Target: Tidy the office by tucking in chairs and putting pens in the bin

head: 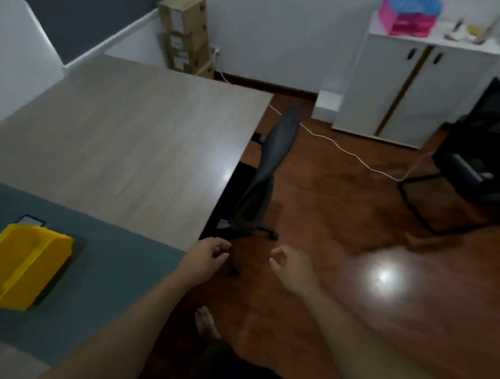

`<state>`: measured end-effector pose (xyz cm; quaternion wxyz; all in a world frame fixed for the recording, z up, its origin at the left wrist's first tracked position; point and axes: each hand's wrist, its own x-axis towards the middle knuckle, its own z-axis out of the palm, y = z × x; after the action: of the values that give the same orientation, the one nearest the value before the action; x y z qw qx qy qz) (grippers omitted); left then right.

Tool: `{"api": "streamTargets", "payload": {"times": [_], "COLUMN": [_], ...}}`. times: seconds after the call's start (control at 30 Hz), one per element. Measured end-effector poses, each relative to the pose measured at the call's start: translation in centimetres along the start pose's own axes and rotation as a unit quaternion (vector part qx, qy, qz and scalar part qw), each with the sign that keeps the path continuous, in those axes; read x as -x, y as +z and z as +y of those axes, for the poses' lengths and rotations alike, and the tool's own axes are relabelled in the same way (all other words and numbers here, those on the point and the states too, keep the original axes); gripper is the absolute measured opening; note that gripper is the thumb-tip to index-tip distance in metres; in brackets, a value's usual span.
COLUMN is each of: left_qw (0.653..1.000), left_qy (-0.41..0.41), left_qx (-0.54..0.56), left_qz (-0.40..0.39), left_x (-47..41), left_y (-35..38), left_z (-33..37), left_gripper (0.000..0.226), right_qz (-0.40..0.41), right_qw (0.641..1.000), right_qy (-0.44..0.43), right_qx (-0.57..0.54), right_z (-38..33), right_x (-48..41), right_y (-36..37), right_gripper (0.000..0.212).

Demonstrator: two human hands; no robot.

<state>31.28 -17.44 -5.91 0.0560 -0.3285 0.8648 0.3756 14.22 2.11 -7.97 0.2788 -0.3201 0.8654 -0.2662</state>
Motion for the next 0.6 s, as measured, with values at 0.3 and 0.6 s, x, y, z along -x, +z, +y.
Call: {"api": "streamTargets", "payload": {"times": [0.3,0.6], "left_qw": [0.976,0.927], "left_qy": [0.139,0.243], "left_qx": [-0.109,-0.145], "left_qz": [-0.126,-0.246], "left_x": [-4.2,-9.7], "left_y": [7.7,19.1], "left_z": [13.2,26.2], "left_gripper": [0.037,0.039], "right_qz": [0.151,0.216], "right_qw": [0.973,0.911], "right_qy": [0.154,0.334], "right_qx": [-0.086,-0.106], "right_z": [12.3,23.5], "right_x": [9.1,15.6], "right_y": [-7.2,-12.2], "right_gripper": [0.025,0.032]}}
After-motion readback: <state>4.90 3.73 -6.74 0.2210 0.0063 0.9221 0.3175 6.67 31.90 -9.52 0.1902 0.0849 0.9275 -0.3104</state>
